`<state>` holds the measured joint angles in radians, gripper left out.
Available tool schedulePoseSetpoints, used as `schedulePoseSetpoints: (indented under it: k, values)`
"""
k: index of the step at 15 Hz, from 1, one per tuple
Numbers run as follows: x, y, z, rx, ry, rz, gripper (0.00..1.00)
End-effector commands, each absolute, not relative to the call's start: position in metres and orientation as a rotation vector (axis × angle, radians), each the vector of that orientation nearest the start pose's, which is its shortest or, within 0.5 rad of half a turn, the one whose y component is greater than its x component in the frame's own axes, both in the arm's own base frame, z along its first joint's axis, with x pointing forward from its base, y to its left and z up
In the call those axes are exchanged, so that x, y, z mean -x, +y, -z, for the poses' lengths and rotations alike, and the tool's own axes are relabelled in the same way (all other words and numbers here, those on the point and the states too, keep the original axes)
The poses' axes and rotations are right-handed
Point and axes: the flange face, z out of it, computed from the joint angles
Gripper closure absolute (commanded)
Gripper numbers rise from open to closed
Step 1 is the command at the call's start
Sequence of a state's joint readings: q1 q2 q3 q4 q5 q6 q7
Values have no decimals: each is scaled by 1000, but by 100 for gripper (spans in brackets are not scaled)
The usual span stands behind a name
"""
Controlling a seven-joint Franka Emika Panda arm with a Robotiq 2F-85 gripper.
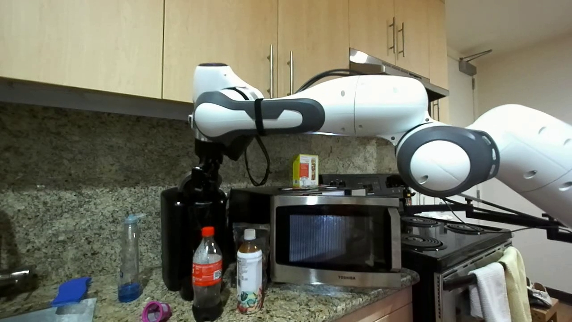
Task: Close the lid of the machine on the left
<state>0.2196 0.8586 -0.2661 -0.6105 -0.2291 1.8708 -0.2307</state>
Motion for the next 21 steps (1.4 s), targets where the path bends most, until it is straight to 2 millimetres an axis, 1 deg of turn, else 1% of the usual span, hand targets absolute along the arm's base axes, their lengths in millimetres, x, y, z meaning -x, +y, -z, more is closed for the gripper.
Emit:
schedulePoseSetpoints:
  k: [1, 4, 5, 6, 8, 9, 11, 12, 15, 16, 18, 19, 20, 21]
  values:
    - [-776, 76, -575, 3516, -661, 765, 0]
    - [-770, 91, -588, 3519, -707, 802, 0]
    - [-771, 95, -592, 3512, -724, 852, 0]
    - [-772, 97, -593, 3521, -766, 883, 0]
    - [-778, 93, -586, 3536, -946, 857, 0]
    - [-782, 87, -578, 3526, -1059, 824, 0]
    - [-789, 74, -566, 3586, -1186, 751, 0]
    - [-791, 67, -559, 3586, -1271, 684, 0]
    - [-799, 43, -525, 3490, -1485, 458, 0]
    - [-800, 37, -517, 3493, -1522, 395, 0]
    - [-799, 31, -500, 3480, -1573, 220, 0]
    - [-795, 31, -494, 3431, -1585, 140, 0]
    - [-793, 31, -490, 3393, -1596, 83, 0]
    - [-790, 34, -494, 3342, -1635, 70, 0]
